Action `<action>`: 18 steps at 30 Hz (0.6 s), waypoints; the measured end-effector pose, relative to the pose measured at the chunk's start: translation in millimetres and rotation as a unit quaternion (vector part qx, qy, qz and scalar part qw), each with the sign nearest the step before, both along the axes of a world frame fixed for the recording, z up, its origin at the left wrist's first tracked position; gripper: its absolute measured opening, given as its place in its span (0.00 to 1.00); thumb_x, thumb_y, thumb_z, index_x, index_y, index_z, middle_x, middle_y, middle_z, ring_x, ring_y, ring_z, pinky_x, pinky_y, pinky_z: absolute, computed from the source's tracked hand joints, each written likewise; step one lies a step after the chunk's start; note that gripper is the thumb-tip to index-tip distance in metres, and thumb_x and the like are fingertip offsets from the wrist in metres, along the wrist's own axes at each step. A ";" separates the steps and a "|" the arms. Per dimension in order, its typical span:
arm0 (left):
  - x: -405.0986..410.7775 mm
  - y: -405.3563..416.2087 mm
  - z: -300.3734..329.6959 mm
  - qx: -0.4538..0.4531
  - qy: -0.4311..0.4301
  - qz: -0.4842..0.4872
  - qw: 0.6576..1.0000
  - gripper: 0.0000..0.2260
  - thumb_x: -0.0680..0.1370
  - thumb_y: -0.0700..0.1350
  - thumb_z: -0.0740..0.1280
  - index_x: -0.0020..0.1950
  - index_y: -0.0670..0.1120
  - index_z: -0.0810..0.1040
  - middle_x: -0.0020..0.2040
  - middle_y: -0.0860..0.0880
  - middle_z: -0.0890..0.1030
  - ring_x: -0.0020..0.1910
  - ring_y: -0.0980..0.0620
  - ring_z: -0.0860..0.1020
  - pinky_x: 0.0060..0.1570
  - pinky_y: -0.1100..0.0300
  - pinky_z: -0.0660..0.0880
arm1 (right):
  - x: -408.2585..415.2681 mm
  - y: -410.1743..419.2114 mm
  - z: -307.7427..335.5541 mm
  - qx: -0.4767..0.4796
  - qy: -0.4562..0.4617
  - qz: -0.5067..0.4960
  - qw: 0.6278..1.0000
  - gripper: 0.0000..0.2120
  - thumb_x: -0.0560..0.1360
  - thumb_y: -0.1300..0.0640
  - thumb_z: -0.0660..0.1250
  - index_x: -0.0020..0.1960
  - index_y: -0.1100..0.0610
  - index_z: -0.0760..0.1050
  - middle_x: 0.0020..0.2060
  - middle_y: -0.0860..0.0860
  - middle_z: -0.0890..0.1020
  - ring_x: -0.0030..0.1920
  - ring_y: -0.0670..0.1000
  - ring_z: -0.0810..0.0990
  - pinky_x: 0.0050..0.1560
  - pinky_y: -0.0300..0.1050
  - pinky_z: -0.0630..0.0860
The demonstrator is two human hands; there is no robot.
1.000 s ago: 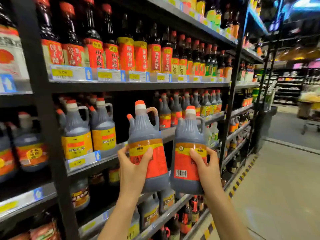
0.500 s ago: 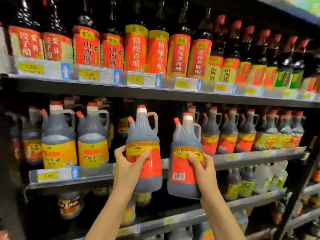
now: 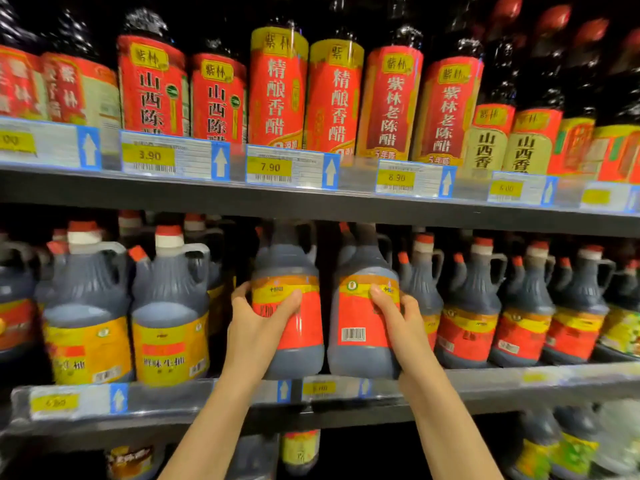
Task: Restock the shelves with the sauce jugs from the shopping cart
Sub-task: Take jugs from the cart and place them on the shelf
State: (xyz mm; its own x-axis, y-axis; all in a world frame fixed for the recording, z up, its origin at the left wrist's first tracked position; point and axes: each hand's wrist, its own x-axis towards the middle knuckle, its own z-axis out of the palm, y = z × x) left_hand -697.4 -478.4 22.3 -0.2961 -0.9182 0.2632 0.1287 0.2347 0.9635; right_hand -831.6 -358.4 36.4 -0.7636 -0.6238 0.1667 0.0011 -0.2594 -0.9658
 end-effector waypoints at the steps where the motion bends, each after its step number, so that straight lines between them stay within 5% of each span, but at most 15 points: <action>1: -2.2 -3.8 -1.0 -0.013 -0.006 0.006 1.000 0.35 0.69 0.51 0.74 0.70 0.47 0.60 0.51 0.50 0.73 0.50 0.46 0.75 0.52 0.49 0.75 | -3.2 -5.5 0.4 0.000 0.003 0.001 1.000 0.20 0.73 0.50 0.67 0.61 0.53 0.64 0.45 0.52 0.78 0.41 0.49 0.80 0.33 0.42 0.75; 8: -15.8 -22.5 -6.0 -0.078 -0.074 0.054 0.993 0.38 0.67 0.50 0.75 0.72 0.49 0.60 0.61 0.44 0.75 0.56 0.44 0.75 0.55 0.49 0.73 | -21.8 -38.5 -12.6 0.027 0.051 -0.030 0.998 0.25 0.72 0.51 0.69 0.65 0.55 0.65 0.53 0.56 0.79 0.48 0.54 0.80 0.47 0.50 0.78; 15: -25.0 -23.3 -17.1 -0.144 -0.115 0.103 0.977 0.41 0.63 0.51 0.77 0.71 0.50 0.62 0.64 0.46 0.71 0.61 0.45 0.72 0.56 0.55 0.70 | -26.5 -49.5 -30.3 0.060 0.136 -0.038 0.988 0.33 0.69 0.55 0.73 0.70 0.56 0.63 0.55 0.51 0.79 0.52 0.50 0.78 0.50 0.43 0.73; 18: -28.0 -23.2 -20.1 -0.145 -0.139 0.100 0.975 0.41 0.63 0.50 0.78 0.71 0.49 0.62 0.65 0.45 0.69 0.62 0.44 0.71 0.57 0.54 0.69 | -27.6 -49.3 -35.2 0.076 0.153 -0.028 0.985 0.32 0.68 0.54 0.74 0.68 0.54 0.64 0.49 0.46 0.79 0.46 0.45 0.78 0.42 0.33 0.72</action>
State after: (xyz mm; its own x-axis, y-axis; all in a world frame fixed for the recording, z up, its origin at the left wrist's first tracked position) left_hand -725.5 -501.6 2.2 -0.2152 -0.8641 0.4550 -0.2041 0.4954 0.8443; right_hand -859.3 -407.7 1.2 -0.7265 -0.6171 0.3023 -0.3064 -0.1029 -0.9463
